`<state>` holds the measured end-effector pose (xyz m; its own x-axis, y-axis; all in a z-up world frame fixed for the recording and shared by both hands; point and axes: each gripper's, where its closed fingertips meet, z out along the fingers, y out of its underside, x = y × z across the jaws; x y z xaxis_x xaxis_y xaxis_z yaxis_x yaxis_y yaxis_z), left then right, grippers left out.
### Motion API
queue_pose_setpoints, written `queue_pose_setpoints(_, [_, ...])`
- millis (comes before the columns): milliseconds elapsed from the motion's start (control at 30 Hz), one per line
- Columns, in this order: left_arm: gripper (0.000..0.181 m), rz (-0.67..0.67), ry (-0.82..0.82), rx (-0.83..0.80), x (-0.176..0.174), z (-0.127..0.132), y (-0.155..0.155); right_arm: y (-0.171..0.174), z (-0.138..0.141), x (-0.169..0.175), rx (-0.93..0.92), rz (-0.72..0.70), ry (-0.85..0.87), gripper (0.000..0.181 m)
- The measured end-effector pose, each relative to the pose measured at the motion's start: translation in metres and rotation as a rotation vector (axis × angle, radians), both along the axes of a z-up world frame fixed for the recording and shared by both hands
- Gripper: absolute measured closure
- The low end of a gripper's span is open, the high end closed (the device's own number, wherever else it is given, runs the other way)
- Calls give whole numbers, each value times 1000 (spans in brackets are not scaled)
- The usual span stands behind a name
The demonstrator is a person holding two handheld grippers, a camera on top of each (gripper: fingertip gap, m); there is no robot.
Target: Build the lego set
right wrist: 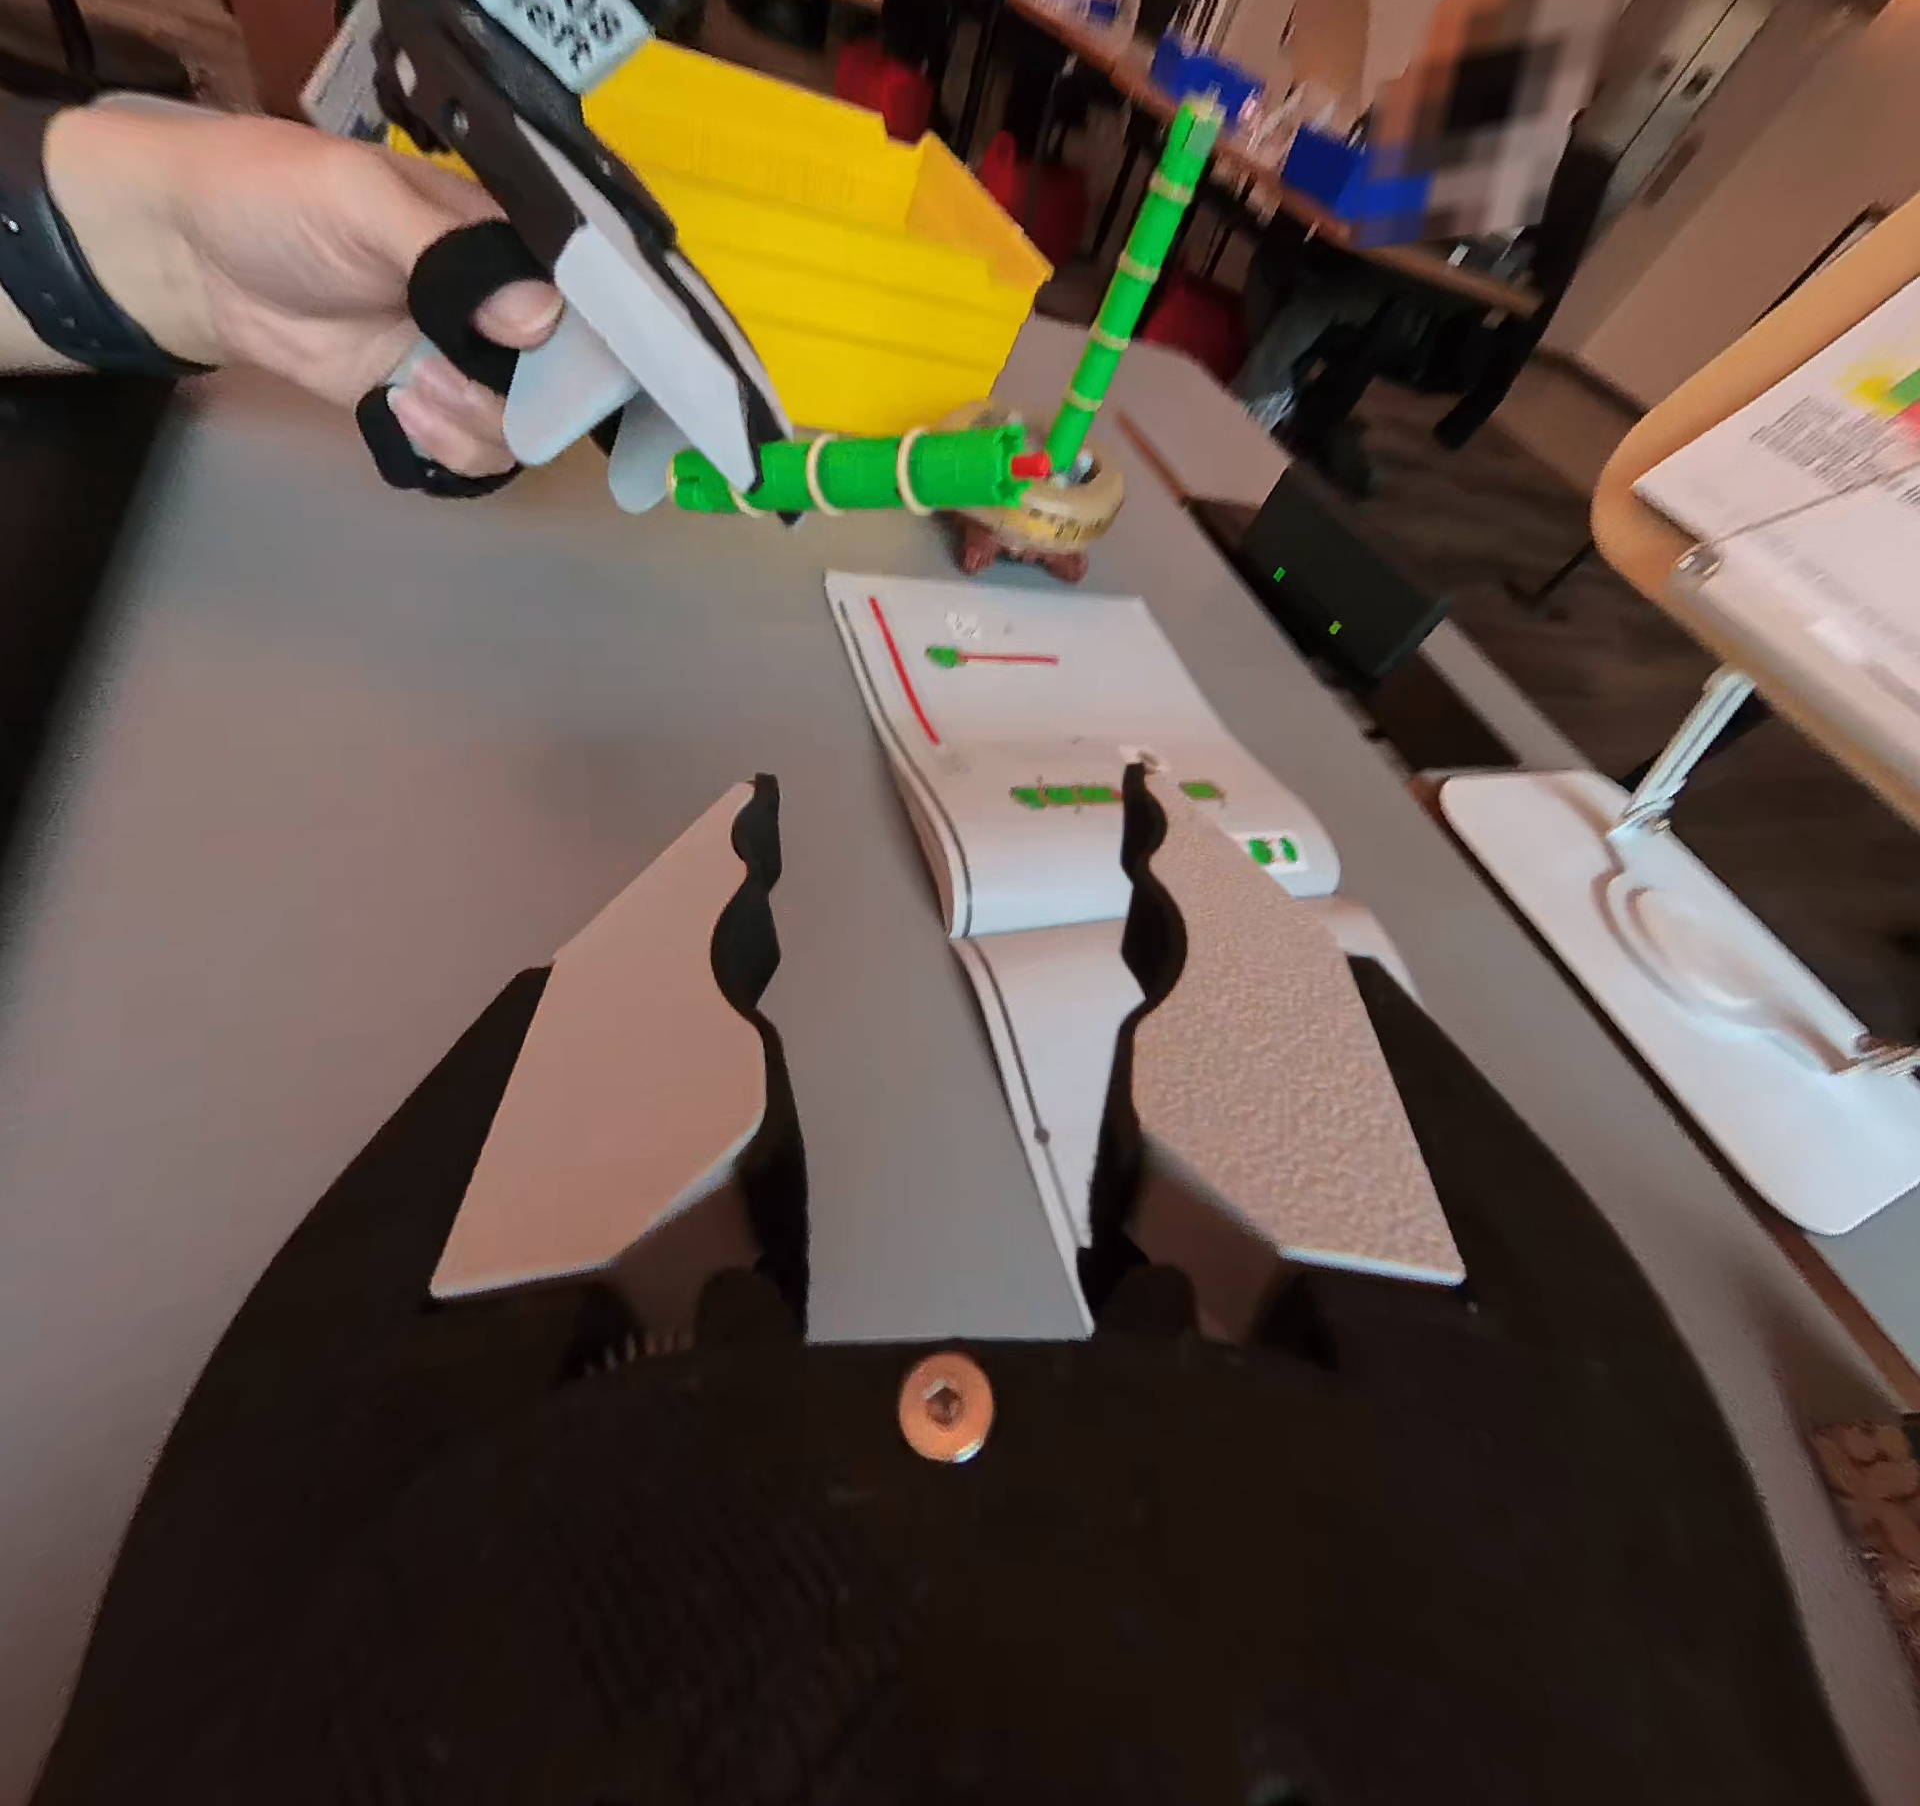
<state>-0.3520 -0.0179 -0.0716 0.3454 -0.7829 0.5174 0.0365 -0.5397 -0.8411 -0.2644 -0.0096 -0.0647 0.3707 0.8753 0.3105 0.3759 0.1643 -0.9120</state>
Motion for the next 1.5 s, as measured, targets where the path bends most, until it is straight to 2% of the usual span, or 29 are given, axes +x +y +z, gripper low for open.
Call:
queue_pose_setpoints(67, [166, -5, -31, -33, -1, 2, -1, 0, 7, 0, 68, -13, 11, 109])
queue_pose_setpoints(233, [166, -69, -268, -165, 13, 20, -11, -12, 16, -17, 227, -8, 12, 78])
queue_pose_setpoints(333, [166, -89, -356, -235, 21, 23, -15, -20, 17, -29, 333, -11, -48, 63])
queue_pose_setpoints(467, [166, -91, -409, -255, 21, 30, -18, -26, 30, -29, 444, -31, -61, 63])
queue_pose_setpoints(633, [167, -127, -482, -314, 32, 35, -28, -40, 37, -47, 404, -2, 11, 58])
queue_pose_setpoints(833, [166, -176, -554, -390, 41, 36, -35, -38, 38, -52, 364, -37, 23, 58])
queue_pose_setpoints(1067, [166, -199, -546, -399, 48, 34, -42, -32, 30, -53, 355, -79, -32, 63])
queue_pose_setpoints(1133, [166, -203, -522, -398, 51, 30, -43, -29, 31, -49, 357, -105, -29, 76])
queue_pose_setpoints(1500, [166, -202, -461, -372, 56, 23, -44, -31, 27, -49, 304, -69, -10, 75])
